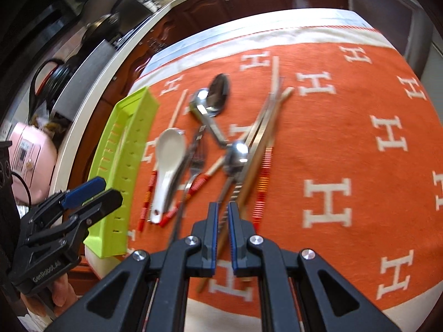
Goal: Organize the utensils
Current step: 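Move both open tools back over the utensil pile, then grasp another plain wooden chopstick with the right tool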
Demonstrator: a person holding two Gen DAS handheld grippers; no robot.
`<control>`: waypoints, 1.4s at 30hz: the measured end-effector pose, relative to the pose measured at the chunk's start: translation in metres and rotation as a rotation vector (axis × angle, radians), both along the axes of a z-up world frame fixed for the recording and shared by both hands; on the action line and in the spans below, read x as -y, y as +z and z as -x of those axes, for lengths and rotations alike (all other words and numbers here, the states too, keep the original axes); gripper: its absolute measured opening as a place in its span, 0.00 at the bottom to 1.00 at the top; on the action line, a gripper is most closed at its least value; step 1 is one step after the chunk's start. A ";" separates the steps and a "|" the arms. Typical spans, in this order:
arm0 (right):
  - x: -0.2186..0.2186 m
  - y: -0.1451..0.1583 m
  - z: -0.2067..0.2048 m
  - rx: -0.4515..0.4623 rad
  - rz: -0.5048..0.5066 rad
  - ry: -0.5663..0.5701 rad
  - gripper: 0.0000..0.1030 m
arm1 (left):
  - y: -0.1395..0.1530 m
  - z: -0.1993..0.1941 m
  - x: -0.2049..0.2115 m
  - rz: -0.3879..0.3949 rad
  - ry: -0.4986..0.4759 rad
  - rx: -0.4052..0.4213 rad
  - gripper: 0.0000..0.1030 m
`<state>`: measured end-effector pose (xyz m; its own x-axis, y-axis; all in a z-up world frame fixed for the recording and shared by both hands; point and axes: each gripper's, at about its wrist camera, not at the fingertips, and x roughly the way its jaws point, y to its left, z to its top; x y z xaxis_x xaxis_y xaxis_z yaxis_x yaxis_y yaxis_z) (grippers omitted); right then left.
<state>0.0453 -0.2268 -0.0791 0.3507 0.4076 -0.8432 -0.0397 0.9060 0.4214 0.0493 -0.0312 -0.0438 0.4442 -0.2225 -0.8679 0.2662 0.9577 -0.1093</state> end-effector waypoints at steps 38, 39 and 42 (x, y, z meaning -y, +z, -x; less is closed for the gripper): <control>0.017 -0.046 -0.038 -0.122 -0.247 -0.013 0.10 | -0.045 -0.032 0.029 0.067 -0.045 -0.169 0.16; 0.016 -0.047 -0.039 -0.127 -0.257 -0.017 0.10 | -0.045 -0.032 0.030 0.070 -0.046 -0.170 0.16; 0.017 -0.050 -0.040 -0.142 -0.267 -0.028 0.10 | -0.045 -0.030 0.031 0.075 -0.053 -0.173 0.16</control>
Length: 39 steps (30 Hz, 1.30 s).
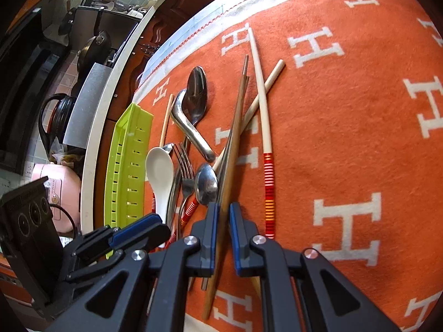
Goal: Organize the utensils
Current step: 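Grasp another plain wooden chopstick with the right tool, then grasp a twisted steel chopstick with the left tool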
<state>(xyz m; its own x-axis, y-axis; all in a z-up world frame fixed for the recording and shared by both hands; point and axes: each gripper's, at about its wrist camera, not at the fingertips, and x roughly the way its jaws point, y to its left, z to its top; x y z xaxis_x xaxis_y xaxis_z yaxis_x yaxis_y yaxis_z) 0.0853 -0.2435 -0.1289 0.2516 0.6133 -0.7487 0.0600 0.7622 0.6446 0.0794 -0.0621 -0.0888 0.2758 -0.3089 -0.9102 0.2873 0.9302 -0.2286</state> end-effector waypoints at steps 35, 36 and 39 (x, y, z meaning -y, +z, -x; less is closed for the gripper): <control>0.050 0.021 0.029 0.086 -0.026 -0.105 0.07 | -0.022 -0.004 0.052 0.009 -0.094 -0.085 0.16; 0.050 0.020 0.030 0.085 -0.030 -0.107 0.07 | -0.025 -0.003 0.054 0.006 -0.095 -0.089 0.16; 0.050 0.018 0.031 0.081 -0.034 -0.109 0.07 | -0.028 -0.003 0.057 -0.002 -0.096 -0.089 0.16</control>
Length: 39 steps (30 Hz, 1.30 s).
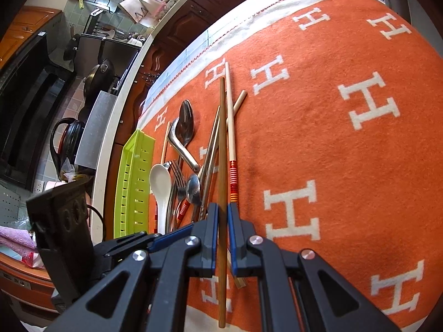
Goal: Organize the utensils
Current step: 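Grasp a twisted steel chopstick with the left tool, then lift the steel chopstick with the left tool while the right tool holds its chopstick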
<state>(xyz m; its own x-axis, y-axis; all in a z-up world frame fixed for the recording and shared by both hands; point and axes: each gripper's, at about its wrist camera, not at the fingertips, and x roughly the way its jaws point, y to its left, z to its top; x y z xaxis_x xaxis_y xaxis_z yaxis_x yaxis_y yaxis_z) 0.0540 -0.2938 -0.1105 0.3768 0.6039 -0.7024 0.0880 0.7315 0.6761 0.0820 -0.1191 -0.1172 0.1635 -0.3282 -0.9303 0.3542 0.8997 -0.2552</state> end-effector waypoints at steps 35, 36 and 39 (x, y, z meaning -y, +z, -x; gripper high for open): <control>-0.020 0.017 0.024 -0.003 0.005 0.023 0.07 | 0.068 0.057 -0.068 0.104 0.106 0.242 0.04; -0.023 0.018 0.023 -0.007 0.004 0.028 0.07 | 0.066 0.058 -0.070 0.103 0.106 0.235 0.04; -0.032 0.017 0.025 -0.018 0.024 0.039 0.07 | 0.056 0.060 -0.069 0.094 0.086 0.192 0.04</control>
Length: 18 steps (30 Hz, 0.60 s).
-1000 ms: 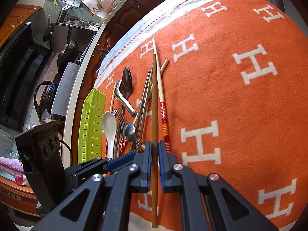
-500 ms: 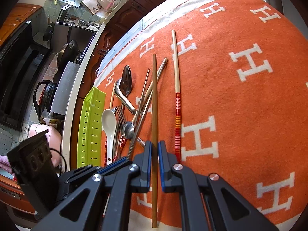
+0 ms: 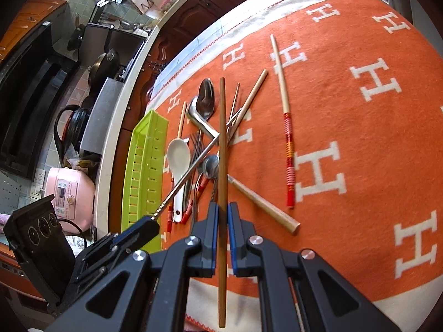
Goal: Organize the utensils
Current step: 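Lift the steel chopstick with the left tool while the right tool holds its chopstick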
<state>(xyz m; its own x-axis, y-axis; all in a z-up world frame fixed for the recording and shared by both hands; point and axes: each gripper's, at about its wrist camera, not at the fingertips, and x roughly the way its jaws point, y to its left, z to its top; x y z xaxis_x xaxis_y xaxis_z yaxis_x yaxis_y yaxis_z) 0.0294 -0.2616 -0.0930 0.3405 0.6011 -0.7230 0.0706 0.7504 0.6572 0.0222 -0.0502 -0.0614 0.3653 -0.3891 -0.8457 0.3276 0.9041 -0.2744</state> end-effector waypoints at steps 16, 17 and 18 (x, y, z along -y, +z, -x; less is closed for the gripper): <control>0.006 -0.018 0.009 -0.058 0.056 -0.025 0.07 | -0.042 0.007 0.025 -0.028 -0.135 -0.129 0.04; 0.007 -0.019 0.009 -0.056 0.057 -0.023 0.07 | -0.044 0.006 0.027 -0.034 -0.136 -0.136 0.04; 0.007 -0.019 0.010 -0.055 0.058 -0.021 0.07 | -0.046 0.005 0.029 -0.041 -0.136 -0.145 0.06</control>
<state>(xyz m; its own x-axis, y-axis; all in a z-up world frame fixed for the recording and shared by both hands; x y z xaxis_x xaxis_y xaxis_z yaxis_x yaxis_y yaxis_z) 0.0197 -0.2682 -0.1121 0.3119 0.5510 -0.7740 0.1218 0.7847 0.6078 0.0168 -0.0790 -0.1075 0.1849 -0.3908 -0.9017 0.4075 0.8654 -0.2915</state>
